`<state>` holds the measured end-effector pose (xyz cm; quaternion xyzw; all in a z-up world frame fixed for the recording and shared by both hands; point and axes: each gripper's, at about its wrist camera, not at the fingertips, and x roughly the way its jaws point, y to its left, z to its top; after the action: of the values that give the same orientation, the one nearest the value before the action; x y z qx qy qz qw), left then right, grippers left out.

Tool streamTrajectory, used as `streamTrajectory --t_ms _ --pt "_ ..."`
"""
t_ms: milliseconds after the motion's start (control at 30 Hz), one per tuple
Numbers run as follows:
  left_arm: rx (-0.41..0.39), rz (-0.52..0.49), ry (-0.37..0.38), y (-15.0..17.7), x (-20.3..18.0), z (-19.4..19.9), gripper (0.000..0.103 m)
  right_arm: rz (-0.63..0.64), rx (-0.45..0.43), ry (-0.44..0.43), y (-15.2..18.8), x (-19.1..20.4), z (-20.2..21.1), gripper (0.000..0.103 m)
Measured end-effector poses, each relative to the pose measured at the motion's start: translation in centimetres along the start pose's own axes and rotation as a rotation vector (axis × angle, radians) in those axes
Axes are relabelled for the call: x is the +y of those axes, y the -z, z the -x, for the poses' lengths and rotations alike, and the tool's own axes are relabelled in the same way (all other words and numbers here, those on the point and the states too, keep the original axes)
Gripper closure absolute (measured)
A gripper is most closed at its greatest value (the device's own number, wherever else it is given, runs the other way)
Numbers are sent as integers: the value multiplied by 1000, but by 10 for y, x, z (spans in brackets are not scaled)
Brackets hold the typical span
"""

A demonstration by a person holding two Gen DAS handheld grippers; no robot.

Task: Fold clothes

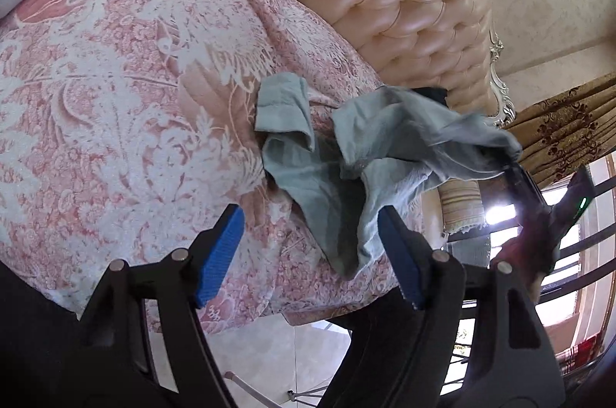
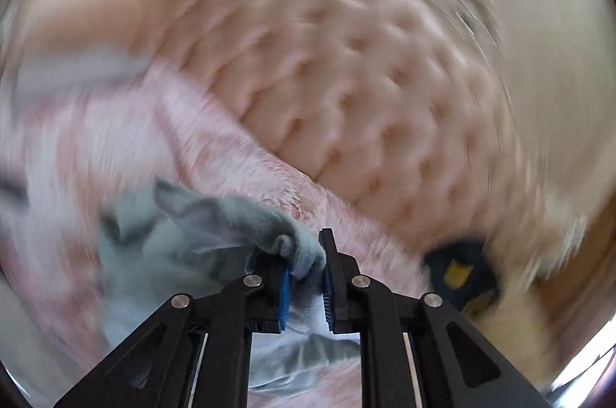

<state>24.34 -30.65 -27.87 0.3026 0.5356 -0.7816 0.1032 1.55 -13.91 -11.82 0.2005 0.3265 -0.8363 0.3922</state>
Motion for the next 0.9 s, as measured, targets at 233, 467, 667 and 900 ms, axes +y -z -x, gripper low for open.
streamTrajectory --t_ms 233,467,667,900 --pt "37 -65 -1 5 -26 -13 29 -567 162 -82 64 -101 -17 90" --pt "62 -254 -54 9 -70 -59 29 -799 167 -209 109 -116 -9 90" --pt "116 -323 -115 16 -91 -108 29 -886 128 -250 117 -132 6 89" --pt "208 -379 -158 24 -119 -143 99 -934 104 -261 118 -152 15 89"
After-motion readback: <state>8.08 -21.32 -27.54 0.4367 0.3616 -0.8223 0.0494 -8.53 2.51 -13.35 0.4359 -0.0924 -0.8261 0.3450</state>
